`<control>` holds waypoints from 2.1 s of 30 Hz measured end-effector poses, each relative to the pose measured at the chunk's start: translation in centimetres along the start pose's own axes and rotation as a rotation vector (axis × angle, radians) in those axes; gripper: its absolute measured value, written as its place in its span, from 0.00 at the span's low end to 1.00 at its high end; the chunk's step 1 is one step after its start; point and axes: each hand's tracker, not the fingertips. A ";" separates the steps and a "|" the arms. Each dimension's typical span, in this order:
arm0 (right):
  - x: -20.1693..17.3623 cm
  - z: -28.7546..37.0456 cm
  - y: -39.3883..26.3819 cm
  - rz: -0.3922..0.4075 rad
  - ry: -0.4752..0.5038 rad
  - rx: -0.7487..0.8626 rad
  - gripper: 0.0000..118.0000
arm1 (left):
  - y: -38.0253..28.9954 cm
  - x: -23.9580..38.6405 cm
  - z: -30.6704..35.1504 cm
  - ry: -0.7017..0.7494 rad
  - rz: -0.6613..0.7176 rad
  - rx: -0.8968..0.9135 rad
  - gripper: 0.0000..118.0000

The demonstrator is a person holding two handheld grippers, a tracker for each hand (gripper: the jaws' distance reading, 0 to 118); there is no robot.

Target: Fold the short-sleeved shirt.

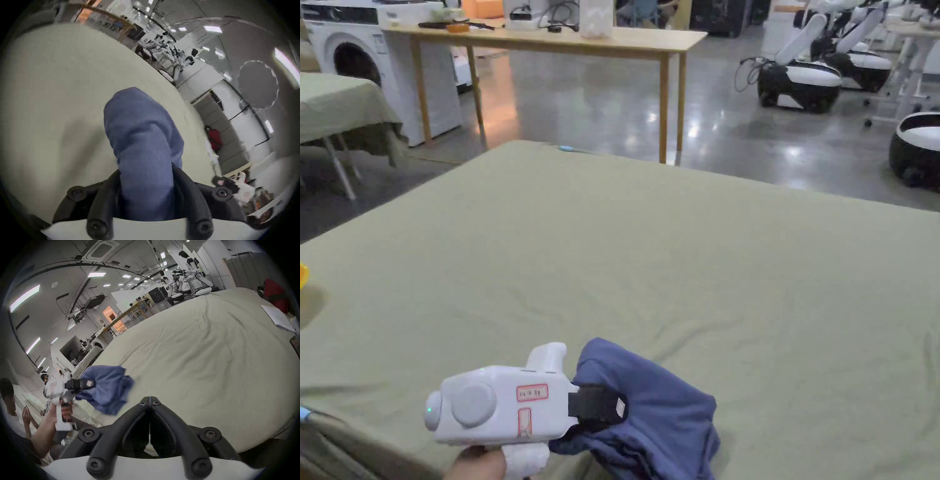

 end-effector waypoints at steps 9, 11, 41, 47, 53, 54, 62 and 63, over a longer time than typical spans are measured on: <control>-3.2 -1.9 -0.8 0.073 0.008 -0.040 0.01 | 11.0 -15.7 8.3 0.274 0.030 -0.002 0.18; -3.7 -2.0 -0.7 0.074 0.010 -0.041 0.01 | 10.8 -16.4 8.0 0.277 0.016 -0.012 0.18; -3.6 8.5 21.8 0.473 -0.359 0.537 0.01 | 6.3 25.9 4.0 0.363 -0.629 0.645 0.02; -3.5 9.8 27.5 0.416 -0.359 0.614 0.01 | 7.3 32.8 2.5 0.320 -0.662 0.697 0.02; -4.5 11.0 27.8 0.443 -0.351 0.641 0.02 | 8.0 34.8 2.3 0.334 -0.694 0.709 0.02; -4.1 10.6 27.7 0.451 -0.345 0.638 0.03 | 8.1 34.6 2.3 0.334 -0.693 0.714 0.02; -5.1 9.7 27.4 0.486 -0.338 0.612 0.25 | 8.5 33.0 2.5 0.350 -0.668 0.678 0.21; -5.2 9.4 27.3 0.486 -0.342 0.605 0.34 | 8.6 32.9 2.2 0.355 -0.674 0.676 0.34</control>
